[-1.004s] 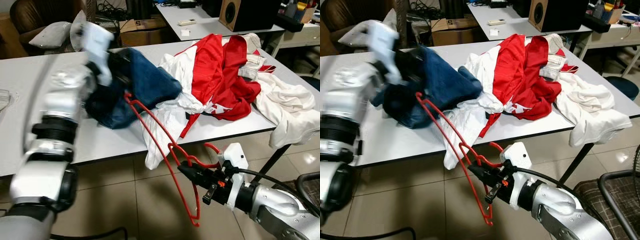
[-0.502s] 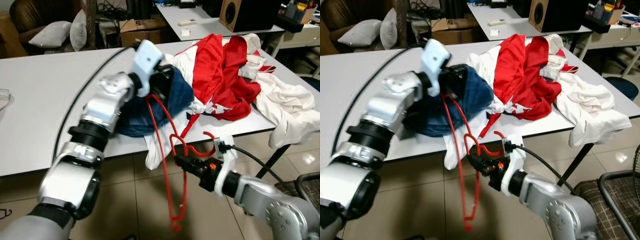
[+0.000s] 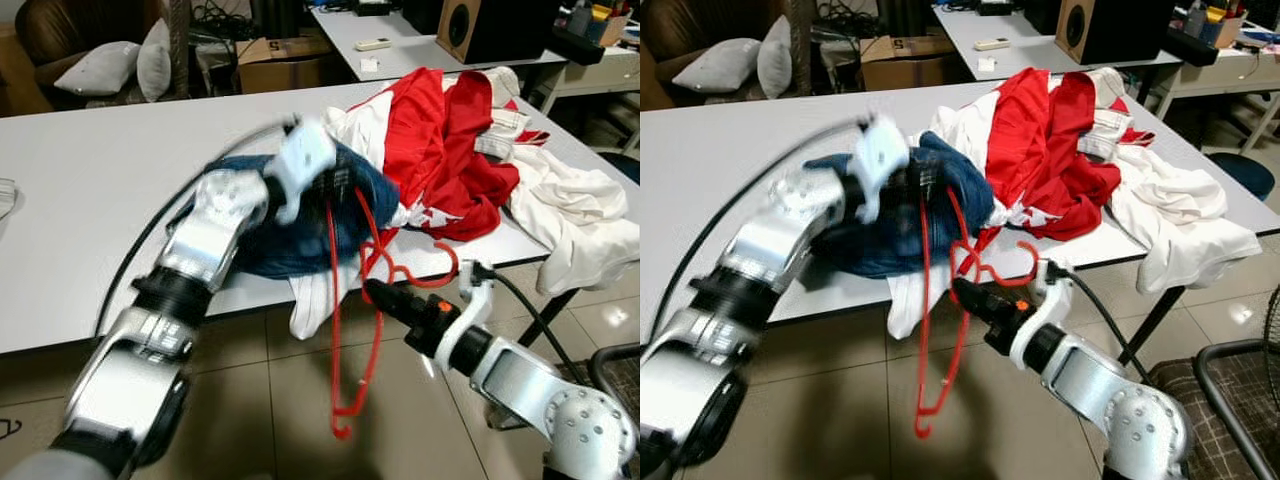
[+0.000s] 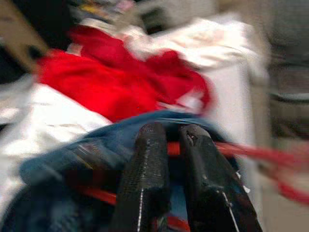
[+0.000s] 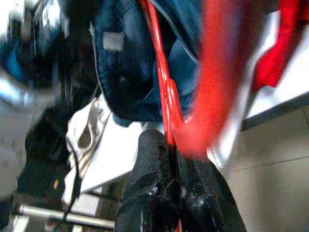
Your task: Hang hanger
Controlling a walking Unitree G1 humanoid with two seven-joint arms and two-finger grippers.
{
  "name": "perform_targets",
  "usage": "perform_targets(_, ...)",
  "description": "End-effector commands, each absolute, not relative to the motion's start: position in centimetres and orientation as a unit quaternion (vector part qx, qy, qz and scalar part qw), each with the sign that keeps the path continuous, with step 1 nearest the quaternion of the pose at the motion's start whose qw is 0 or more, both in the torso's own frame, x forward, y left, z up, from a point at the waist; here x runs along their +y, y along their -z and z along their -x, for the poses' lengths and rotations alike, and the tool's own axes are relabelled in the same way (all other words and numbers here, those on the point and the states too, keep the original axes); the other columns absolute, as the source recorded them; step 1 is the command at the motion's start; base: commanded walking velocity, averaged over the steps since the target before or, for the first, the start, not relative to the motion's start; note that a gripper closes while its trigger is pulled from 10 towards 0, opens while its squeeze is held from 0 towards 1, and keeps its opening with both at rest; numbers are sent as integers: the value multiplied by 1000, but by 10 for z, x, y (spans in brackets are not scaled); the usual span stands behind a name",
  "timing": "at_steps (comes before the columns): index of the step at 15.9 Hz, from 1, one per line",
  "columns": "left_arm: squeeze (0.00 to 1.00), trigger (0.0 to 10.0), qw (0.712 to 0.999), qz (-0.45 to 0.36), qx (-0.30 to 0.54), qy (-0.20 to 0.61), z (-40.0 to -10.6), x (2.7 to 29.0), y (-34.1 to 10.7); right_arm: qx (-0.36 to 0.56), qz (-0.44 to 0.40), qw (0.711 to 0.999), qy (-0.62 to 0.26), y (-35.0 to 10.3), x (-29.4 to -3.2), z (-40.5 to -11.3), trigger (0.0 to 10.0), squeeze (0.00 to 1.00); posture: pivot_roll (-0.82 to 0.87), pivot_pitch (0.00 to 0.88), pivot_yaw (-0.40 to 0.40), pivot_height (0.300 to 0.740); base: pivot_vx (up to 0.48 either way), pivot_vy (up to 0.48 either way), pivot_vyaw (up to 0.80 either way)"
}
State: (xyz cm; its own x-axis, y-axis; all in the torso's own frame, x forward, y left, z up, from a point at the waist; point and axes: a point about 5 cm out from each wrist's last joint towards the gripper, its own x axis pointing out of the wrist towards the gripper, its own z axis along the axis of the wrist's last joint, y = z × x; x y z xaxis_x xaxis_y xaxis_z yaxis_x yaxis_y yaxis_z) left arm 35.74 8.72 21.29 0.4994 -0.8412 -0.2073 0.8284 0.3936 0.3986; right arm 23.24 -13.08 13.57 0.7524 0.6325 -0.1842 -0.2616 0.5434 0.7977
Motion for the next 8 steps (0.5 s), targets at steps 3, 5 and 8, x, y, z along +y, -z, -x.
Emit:
perform_targets(3, 24, 10000, 815, -203, -40, 542, -345, 90, -230, 240, -409, 846, -245, -136, -131, -229, 10000, 0, -59, 0, 28, 740, 0, 0, 0)
perform_targets(5, 0, 10000, 814, -186, -43, 549, -342, 99, -237, 245, -408, 848, -233, -133, -132, -229, 10000, 0, -61, 0, 23, 740, 0, 0, 0)
perform_targets(8, 0, 10000, 851, -236, 5, 470, -344, 139, -228, 238, -454, 835, -202, -135, -130, -229, 10000, 0, -47, 0, 27, 740, 0, 0, 0)
